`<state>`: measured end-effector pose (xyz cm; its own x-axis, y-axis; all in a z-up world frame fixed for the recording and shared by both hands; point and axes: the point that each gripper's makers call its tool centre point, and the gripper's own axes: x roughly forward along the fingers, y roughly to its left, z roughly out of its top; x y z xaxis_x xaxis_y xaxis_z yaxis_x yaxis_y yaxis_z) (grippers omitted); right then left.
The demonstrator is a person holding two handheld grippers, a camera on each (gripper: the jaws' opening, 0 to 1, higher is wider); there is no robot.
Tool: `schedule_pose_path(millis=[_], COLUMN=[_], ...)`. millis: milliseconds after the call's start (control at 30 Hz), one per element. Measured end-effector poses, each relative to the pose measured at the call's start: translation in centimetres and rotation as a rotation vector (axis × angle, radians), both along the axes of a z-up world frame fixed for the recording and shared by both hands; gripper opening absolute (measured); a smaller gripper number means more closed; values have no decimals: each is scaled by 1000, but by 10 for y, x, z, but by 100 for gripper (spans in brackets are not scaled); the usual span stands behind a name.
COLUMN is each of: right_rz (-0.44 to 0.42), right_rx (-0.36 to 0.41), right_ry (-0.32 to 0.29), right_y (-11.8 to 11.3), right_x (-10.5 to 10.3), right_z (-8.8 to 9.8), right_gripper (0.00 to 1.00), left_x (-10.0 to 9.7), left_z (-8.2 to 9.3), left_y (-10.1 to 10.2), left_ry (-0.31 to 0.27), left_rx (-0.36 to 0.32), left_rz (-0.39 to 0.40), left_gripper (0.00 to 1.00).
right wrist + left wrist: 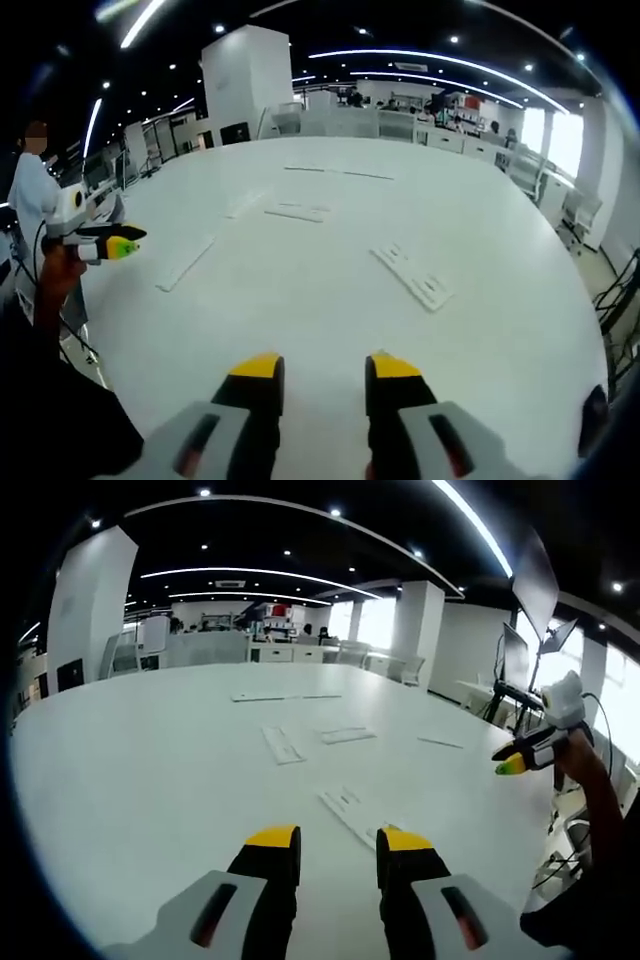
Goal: Locate the socket holder cover, grip the socket holder cover, clip it into the socket holder slot.
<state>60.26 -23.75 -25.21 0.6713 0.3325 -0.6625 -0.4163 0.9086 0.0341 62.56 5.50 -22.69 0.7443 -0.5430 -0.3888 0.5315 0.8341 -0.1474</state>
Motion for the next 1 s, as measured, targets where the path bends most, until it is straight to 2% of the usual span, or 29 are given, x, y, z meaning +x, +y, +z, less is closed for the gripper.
schedule_pose_path(millis=[300, 667, 1000], right_rz=[0, 20, 17], right_rx=[-30, -35, -52], right_ry=[3, 29, 38], right_y=[-8, -7, -16], right_x=[13, 17, 21], right_z=[3, -4, -6], right_gripper=[33, 33, 33], left_x=[10, 13, 16], left_z=[-1, -3, -4], left_y=[-11, -21, -36], left_ry=[10, 15, 8], left_rx=[1, 5, -1], left_rz=[-31, -52, -78], left_gripper=[31, 31, 31])
